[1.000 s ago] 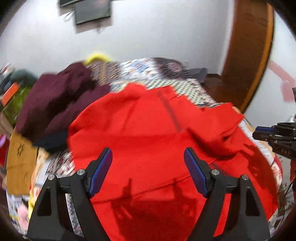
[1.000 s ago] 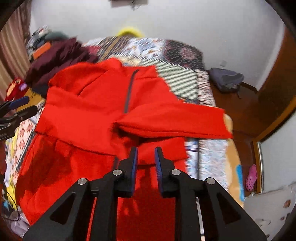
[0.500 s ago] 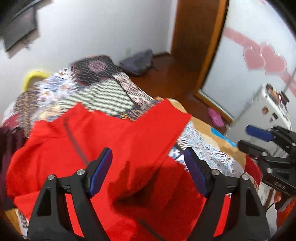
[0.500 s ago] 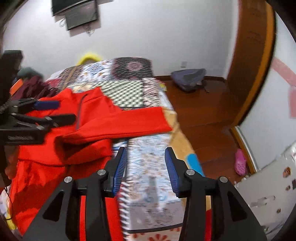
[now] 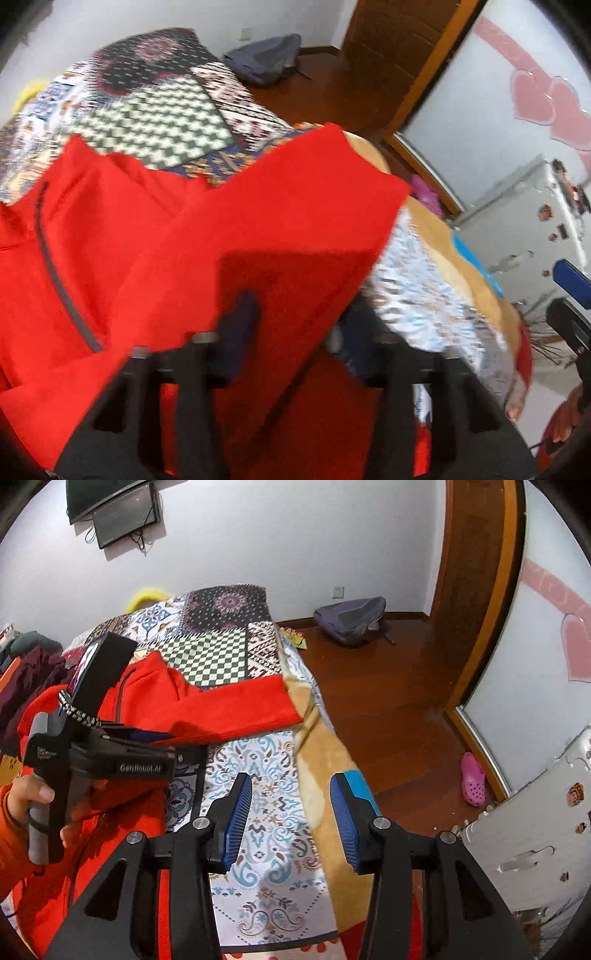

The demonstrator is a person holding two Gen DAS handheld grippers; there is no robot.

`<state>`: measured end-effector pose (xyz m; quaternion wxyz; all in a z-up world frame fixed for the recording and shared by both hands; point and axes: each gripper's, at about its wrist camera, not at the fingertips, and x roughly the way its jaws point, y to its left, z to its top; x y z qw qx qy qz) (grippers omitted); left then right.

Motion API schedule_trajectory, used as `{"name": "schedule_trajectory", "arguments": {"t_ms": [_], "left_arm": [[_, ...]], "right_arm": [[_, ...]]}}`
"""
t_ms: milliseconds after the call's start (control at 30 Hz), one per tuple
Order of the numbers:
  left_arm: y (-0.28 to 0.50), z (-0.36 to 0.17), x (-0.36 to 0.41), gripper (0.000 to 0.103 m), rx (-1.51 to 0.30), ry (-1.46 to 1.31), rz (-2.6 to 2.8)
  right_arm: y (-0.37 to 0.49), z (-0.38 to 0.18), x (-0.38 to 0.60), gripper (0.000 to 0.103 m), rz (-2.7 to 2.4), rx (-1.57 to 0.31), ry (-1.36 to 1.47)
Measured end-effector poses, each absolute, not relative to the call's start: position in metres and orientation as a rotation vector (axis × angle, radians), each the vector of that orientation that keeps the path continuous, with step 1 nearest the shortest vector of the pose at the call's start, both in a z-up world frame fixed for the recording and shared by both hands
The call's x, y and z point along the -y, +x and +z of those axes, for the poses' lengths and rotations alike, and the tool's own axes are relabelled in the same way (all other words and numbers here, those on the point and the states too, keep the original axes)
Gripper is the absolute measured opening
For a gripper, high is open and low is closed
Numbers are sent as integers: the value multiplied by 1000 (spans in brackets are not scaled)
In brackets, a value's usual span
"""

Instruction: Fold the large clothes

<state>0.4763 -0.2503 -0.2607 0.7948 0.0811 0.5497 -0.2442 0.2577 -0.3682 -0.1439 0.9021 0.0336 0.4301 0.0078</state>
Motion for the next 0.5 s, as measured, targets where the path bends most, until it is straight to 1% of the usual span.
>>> {"name": "schedule_trajectory", "arguments": {"t_ms": [100, 200, 267, 433, 500], "left_arm": [[474, -249, 237, 11, -1148, 164, -499], [468, -226, 223, 8, -1080, 179, -470], [458, -203, 206, 5, -1012, 173, -458], [435, -158, 153, 5, -891, 116, -432], [427, -148, 136, 5, -849, 114, -398]], "right_arm": [[255, -145, 360, 40, 48, -887, 59], [255, -149, 352, 40, 69, -897, 42], [257, -151, 347, 40, 80, -906, 29], [262, -144, 330, 40, 131, -905, -9], [267, -141, 323, 40, 150, -903, -26]]}}
